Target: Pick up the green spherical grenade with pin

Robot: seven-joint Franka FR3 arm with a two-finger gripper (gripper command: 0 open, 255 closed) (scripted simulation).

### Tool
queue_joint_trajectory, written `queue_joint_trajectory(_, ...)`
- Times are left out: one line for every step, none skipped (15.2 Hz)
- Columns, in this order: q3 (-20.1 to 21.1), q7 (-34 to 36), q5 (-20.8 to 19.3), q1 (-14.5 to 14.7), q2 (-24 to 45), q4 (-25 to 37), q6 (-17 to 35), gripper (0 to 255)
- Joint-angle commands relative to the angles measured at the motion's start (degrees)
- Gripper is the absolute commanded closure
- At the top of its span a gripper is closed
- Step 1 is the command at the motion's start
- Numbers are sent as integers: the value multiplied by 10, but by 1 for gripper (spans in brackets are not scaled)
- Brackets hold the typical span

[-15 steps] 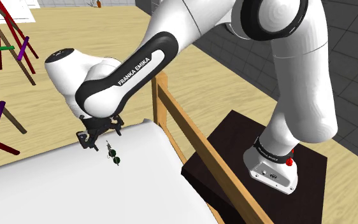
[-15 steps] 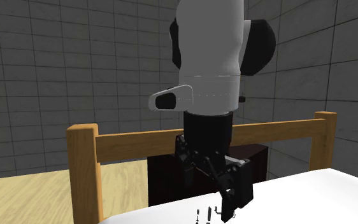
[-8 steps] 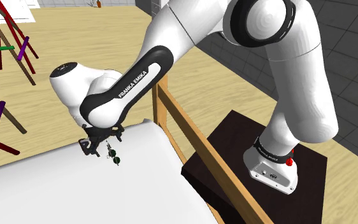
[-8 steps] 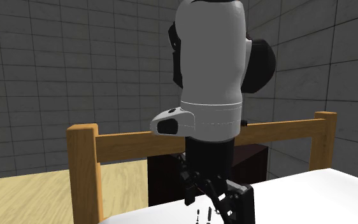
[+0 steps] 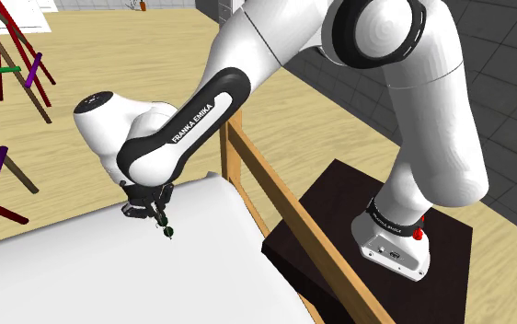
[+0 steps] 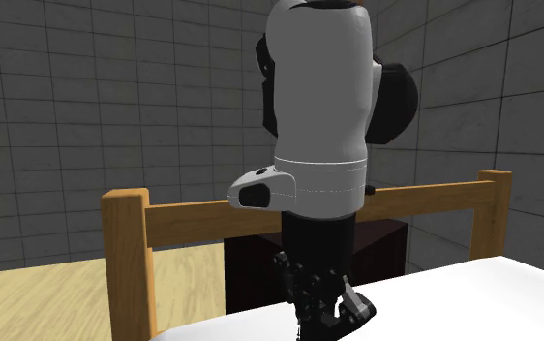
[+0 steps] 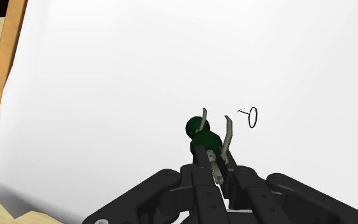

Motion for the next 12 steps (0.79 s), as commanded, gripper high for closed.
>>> queue_joint_trajectory(0, 0, 0, 0, 0, 0, 0, 255)
queue_joint_trajectory(0, 0, 0, 0, 0, 0, 0, 255)
queue_joint_trajectory(0, 0, 0, 1, 1, 2, -1, 255)
queue_joint_trajectory(1, -1, 2, 0, -4, 2, -6, 255)
queue_joint_trajectory(3, -2, 4, -2, -9, 2, -11, 255)
queue_joint_trajectory(4, -3, 6, -2, -13, 3, -16, 255)
queue_joint_trajectory(6, -4, 8, -3, -18, 4, -21, 255)
queue_joint_trajectory(7, -6, 10, -4, -23, 5, -26, 255)
queue_joint_trajectory(9, -7, 12, -5, -27, 6, -32, 255)
queue_joint_trajectory(10, -8, 14, -6, -32, 7, -37, 255)
queue_joint_trajectory(11, -9, 16, -7, -36, 8, -43, 255)
queue_joint_trajectory(13, -10, 18, -8, -40, 9, -48, 255)
